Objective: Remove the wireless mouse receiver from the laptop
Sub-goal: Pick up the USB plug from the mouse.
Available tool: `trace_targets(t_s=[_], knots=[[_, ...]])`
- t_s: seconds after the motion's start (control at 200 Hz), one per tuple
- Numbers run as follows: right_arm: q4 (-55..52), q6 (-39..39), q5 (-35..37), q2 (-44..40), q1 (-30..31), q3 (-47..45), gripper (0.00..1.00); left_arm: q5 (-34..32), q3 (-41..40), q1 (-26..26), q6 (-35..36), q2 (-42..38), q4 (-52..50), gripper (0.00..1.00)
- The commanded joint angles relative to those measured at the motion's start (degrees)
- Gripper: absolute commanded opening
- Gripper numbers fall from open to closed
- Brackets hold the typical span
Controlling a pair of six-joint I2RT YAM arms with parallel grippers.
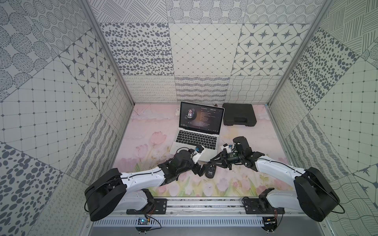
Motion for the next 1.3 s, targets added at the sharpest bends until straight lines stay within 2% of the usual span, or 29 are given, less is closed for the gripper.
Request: trace_targets(t_s=[0.0, 0.185, 0.315, 0.39, 0.48, 0.745, 0.87, 1.05, 1.296], knots=[[7.98, 3.79, -1.81, -0.48, -1.04, -1.96, 0.15, 1.35, 0.92, 1.19, 3.81, -0.17, 6.15, 0.97], [13.38, 6.96, -3.02, 0.67, -1.5, -3.2, 0.15, 5.99, 0.85, 1.44, 3.55, 0.1, 6.75, 0.96], [13.26, 7.48, -3.66, 0.15, -1.39, -2.55, 0.15, 9.2, 0.77, 2.06, 2.46, 1.48, 9.69, 0.86], [13.27, 8.03, -3.83, -0.62, -1.4, -2.52, 0.15, 13.2, 0.77, 3.19, 0.83, 2.28, 12.02, 0.8], [13.25, 8.94, -4.01, -1.63, -1.47, -2.4, 0.15, 18.02, 1.09, 4.35, -0.17, 3.37, 13.71, 0.78], [13.29, 10.73, -4.32, -3.72, -1.41, -1.62, 0.16, 25.85, 2.19, 6.17, -3.01, 5.62, 16.32, 0.71], [13.02, 11.03, -4.21, -4.2, -1.28, -1.49, 0.16, 28.21, 2.65, 6.69, -5.16, 6.8, 18.67, 0.6], [13.18, 11.82, -3.93, -5.08, -1.28, -1.17, 0.16, 33.49, 5.23, 6.67, -5.4, 8.28, 15.96, 0.48], [13.64, 12.92, -3.92, -5.84, -1.27, -0.9, 0.16, 36.8, 5.49, 6.62, -5.68, 8.71, 15.33, 0.37]])
